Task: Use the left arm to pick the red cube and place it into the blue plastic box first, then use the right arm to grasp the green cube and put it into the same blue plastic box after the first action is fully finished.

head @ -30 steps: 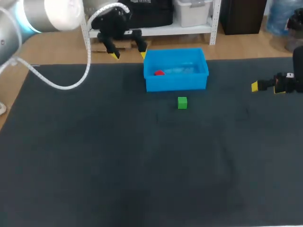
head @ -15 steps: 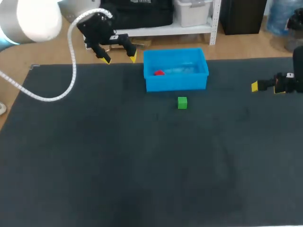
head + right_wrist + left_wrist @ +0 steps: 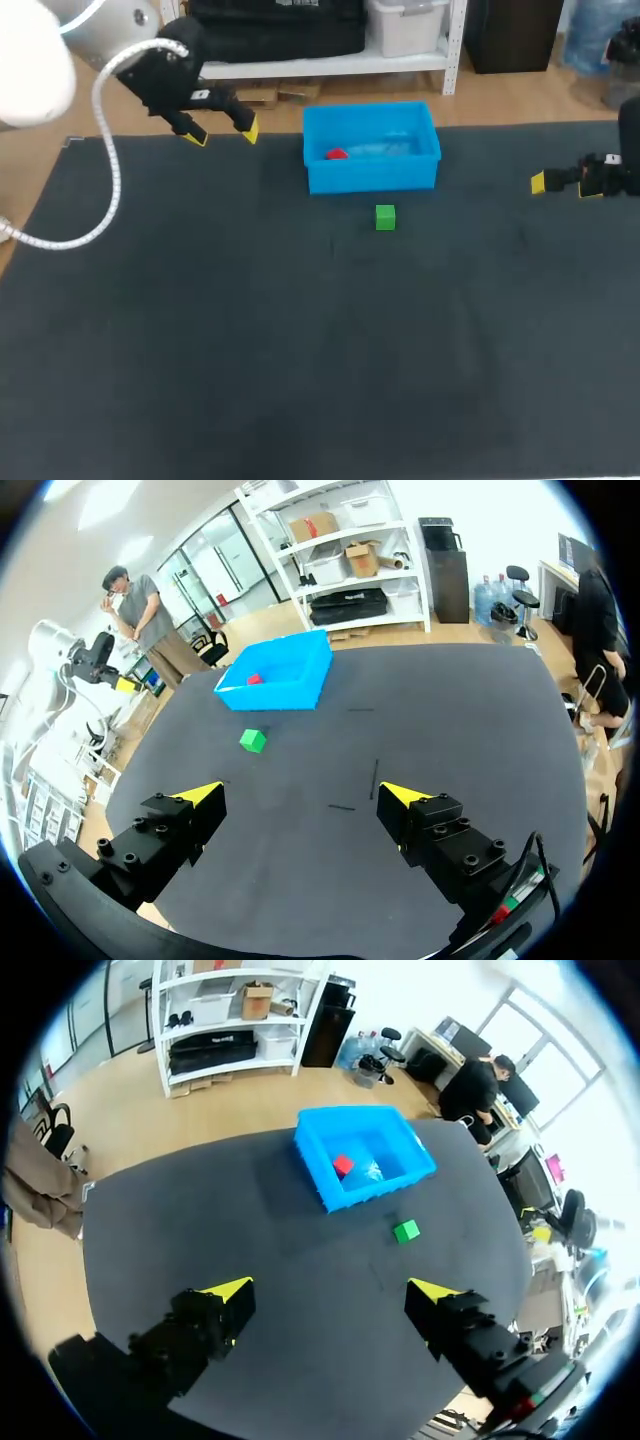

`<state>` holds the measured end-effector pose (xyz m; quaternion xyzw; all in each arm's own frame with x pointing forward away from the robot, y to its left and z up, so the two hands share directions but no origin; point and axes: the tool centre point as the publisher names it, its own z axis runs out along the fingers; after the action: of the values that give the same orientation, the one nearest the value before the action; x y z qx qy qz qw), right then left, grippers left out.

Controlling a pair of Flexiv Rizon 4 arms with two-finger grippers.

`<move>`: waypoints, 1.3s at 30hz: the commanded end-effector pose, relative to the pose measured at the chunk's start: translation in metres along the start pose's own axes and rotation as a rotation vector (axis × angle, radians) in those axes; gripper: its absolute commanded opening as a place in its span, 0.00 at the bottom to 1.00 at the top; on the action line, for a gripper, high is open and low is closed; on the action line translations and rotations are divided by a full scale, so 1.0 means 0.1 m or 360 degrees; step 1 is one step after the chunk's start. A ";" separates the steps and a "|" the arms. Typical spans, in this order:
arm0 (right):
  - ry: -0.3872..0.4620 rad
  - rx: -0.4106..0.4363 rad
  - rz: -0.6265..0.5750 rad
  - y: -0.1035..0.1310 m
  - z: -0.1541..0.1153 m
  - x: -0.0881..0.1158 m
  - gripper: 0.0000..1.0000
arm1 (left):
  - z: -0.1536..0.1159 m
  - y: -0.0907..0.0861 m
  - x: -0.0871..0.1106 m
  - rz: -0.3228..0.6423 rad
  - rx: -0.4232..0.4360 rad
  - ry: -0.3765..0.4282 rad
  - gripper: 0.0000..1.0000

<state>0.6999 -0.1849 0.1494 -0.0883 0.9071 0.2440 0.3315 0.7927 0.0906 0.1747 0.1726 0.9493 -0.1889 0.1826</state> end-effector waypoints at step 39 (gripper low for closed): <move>0.0002 0.0003 -0.0001 0.00 0.00 0.00 1.00 | -0.19 0.32 0.44 0.0258 0.0227 -0.0241 1.00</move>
<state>0.6999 -0.1849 0.1494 -0.0883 0.9071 0.2440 0.3315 0.7581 0.1396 0.1650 0.2451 0.8998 -0.2529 0.2575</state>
